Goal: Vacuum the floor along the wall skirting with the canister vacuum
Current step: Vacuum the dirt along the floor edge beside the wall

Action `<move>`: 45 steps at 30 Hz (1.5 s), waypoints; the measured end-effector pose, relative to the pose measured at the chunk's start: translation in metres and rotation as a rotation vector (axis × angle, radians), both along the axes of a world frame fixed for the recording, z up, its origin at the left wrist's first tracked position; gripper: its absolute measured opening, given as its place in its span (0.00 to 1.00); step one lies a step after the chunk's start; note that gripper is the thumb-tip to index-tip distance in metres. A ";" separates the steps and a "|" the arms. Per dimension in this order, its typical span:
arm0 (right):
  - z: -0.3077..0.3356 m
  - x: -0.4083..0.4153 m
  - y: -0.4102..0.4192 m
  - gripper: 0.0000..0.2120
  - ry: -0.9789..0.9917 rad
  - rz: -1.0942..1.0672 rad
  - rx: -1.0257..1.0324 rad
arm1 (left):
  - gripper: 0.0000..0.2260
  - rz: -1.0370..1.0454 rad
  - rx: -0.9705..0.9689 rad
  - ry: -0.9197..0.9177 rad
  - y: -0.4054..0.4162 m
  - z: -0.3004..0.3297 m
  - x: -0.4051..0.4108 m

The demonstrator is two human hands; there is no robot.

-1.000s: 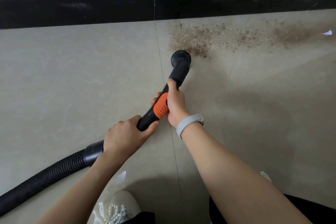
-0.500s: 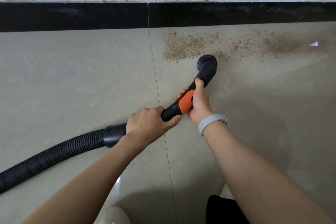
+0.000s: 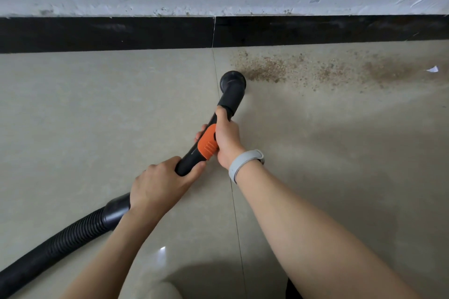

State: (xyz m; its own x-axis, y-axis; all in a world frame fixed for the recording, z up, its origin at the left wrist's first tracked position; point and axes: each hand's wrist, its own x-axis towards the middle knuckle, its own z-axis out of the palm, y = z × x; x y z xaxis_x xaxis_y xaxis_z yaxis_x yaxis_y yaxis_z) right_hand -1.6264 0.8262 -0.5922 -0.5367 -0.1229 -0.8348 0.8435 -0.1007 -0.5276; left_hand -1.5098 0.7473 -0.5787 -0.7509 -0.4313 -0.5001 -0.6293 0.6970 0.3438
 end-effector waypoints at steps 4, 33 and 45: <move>-0.002 -0.011 0.003 0.13 0.004 0.011 0.026 | 0.22 -0.017 0.009 -0.009 0.003 0.001 -0.012; -0.013 -0.042 0.008 0.13 0.037 -0.021 0.013 | 0.23 -0.004 -0.001 0.044 0.006 -0.012 -0.040; -0.015 -0.062 0.028 0.16 0.036 -0.031 0.053 | 0.22 -0.094 0.031 0.027 0.021 -0.014 -0.065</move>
